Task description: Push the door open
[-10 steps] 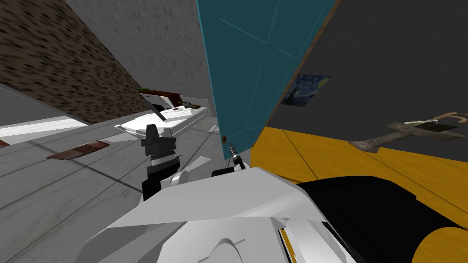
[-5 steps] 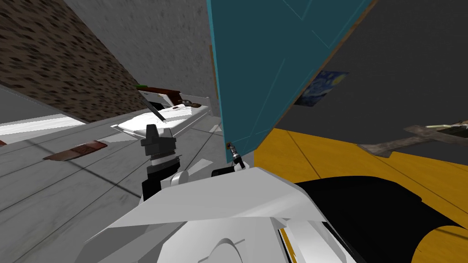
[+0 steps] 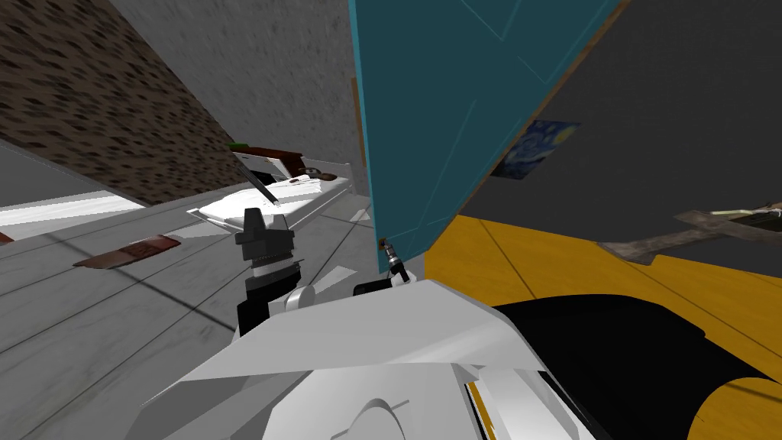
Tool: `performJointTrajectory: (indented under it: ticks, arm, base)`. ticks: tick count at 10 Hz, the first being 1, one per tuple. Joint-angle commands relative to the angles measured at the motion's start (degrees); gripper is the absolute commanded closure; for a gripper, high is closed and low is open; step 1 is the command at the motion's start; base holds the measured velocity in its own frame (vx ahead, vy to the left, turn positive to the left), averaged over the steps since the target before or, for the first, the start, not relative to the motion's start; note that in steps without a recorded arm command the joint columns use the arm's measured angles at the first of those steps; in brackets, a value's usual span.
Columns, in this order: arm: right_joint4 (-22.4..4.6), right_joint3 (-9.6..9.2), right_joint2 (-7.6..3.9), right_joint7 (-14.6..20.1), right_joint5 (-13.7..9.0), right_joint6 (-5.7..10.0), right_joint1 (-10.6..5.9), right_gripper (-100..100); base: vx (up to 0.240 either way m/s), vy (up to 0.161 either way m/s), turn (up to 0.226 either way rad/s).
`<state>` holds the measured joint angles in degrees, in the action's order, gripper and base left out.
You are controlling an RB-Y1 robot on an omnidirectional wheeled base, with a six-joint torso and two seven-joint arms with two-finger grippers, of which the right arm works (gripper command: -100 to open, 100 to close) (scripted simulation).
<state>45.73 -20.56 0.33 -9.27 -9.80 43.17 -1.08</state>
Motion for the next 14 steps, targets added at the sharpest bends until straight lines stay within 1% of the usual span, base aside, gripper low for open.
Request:
performJointTrajectory:
  ticks: [1,2,3,4,6,7,8,10,11,13,14]
  arm:
    - [0.0,0.06,-0.05,0.0,0.0,0.02,0.04,100]
    - [0.0,0.06,-0.05,0.0,0.0,0.02,0.04,100]
    - [-0.3,1.22,-1.21,-0.1,-0.4,0.07,-0.17,100]
    - [-0.4,1.52,-1.39,-0.1,-0.5,0.10,-0.24,100]
    - [-0.6,2.88,-1.85,-0.2,-1.0,0.22,-0.53,100]
    - [-0.7,3.62,-1.88,-0.3,-1.2,0.29,-0.69,100]
    - [-0.5,2.38,-2.85,0.0,-1.1,0.56,-0.11,-100]
    - [0.0,1.86,-2.94,0.1,-1.1,0.42,0.15,-100]
    - [0.2,1.49,-2.75,0.1,-1.1,0.33,0.33,-100]
    - [0.9,0.62,-1.45,0.3,-1.1,0.11,0.76,-100]
    - [1.3,0.12,-0.05,0.4,-1.1,-0.02,1.00,-100]
  base:
    - [-0.010,-0.002,-0.004]
    - [0.000,0.000,0.000]
    - [0.105,0.094,-0.055]
    - [0.161,0.140,-0.071]
    - [0.150,0.111,-0.062]
    - [0.200,0.140,-0.061]
    - [-0.042,0.054,-0.060]
    - [-0.211,-0.058,-0.012]
    - [-0.239,-0.066,-0.028]
    - [-0.238,-0.054,-0.036]
    - [-0.206,-0.067,-0.084]
